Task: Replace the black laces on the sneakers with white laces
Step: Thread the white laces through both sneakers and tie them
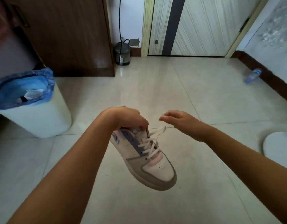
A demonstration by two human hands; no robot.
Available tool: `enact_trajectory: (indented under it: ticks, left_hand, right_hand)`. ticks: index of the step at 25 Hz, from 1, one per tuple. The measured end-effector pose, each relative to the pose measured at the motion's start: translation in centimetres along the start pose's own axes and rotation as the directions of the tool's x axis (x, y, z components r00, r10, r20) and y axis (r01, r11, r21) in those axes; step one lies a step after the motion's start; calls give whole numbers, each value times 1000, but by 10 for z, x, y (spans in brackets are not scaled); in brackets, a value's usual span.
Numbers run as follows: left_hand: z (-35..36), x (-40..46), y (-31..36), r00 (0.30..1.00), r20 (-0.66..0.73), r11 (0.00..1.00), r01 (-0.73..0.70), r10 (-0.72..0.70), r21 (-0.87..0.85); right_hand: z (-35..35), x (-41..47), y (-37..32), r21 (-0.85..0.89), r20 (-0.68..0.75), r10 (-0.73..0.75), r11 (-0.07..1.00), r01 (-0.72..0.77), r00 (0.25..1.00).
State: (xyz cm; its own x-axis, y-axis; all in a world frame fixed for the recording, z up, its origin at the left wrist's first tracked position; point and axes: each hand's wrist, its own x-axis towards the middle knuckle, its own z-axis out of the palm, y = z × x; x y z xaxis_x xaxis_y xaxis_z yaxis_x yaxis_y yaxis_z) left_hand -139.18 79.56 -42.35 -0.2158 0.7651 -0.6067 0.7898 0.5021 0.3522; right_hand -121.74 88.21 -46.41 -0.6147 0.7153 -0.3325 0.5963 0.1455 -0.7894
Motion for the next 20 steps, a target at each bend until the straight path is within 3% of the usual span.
enact_trajectory:
  ticks: [2,3,6,8,15,20]
  left_hand:
    - [3,8,-3,998,-34,998,54,-54,-26]
    - [5,12,-3,996,-42,996,76,-78,-51]
    - [12,23,3,993,-20,986,117,-120,-116]
    - [18,27,10,992,4,984,129,-129,-127]
    - [35,30,22,986,38,981,164,-161,-102]
    - [40,32,20,983,35,974,185,-182,-133]
  right_hand:
    - [7,2,13,-36,-278,-15,999,5,961]
    - [13,0,17,4,-279,14,1000,-14,960]
    - [36,-11,24,50,-103,97,994,-92,990]
    - [47,-11,27,205,-80,109,975,-90,991]
    - [66,-3,28,643,-13,320,728,-237,947]
    - [69,-1,27,665,-62,363,709,-233,930]
